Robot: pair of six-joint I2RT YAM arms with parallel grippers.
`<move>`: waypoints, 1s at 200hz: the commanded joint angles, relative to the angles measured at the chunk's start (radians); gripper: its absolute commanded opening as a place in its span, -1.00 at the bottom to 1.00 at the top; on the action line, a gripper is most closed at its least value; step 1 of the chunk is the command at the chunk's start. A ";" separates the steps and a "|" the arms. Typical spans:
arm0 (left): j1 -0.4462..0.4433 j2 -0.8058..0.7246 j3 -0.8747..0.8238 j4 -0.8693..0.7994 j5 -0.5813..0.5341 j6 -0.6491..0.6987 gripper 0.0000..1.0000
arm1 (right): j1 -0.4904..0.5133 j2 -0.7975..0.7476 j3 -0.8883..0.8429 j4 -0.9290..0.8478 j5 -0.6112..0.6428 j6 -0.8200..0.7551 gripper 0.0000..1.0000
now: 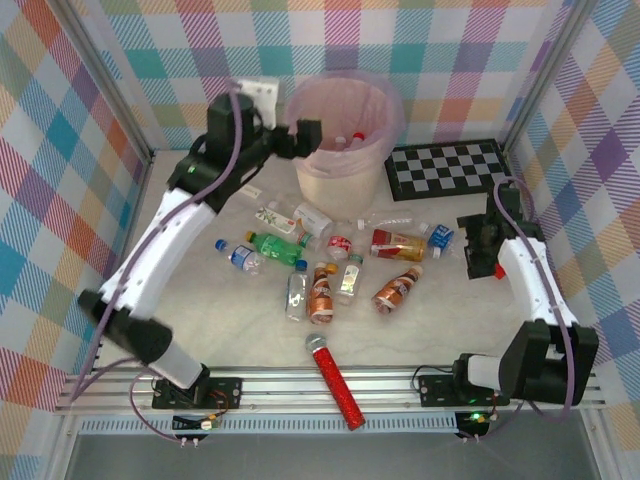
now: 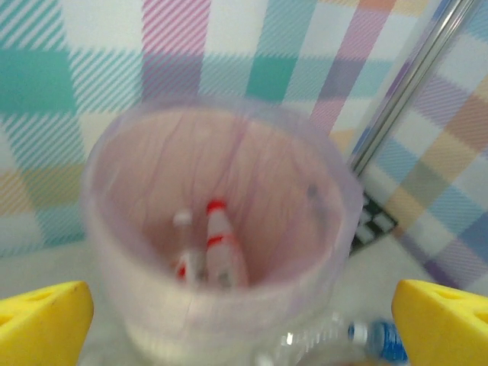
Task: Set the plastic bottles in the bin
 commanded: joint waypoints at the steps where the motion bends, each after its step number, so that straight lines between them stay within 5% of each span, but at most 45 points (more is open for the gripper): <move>1: 0.006 -0.128 -0.214 -0.030 -0.045 -0.064 1.00 | -0.005 0.075 0.003 0.087 -0.017 0.137 0.89; 89: 0.002 -0.614 -0.926 -0.082 -0.036 -0.417 1.00 | -0.004 0.389 0.079 0.271 -0.026 0.212 0.92; 130: 0.002 -0.743 -1.018 -0.132 -0.070 -0.482 1.00 | -0.005 0.481 0.115 0.287 -0.014 0.247 0.82; 200: 0.002 -0.737 -1.031 -0.156 -0.074 -0.476 1.00 | -0.011 0.477 0.145 0.248 0.021 0.219 0.42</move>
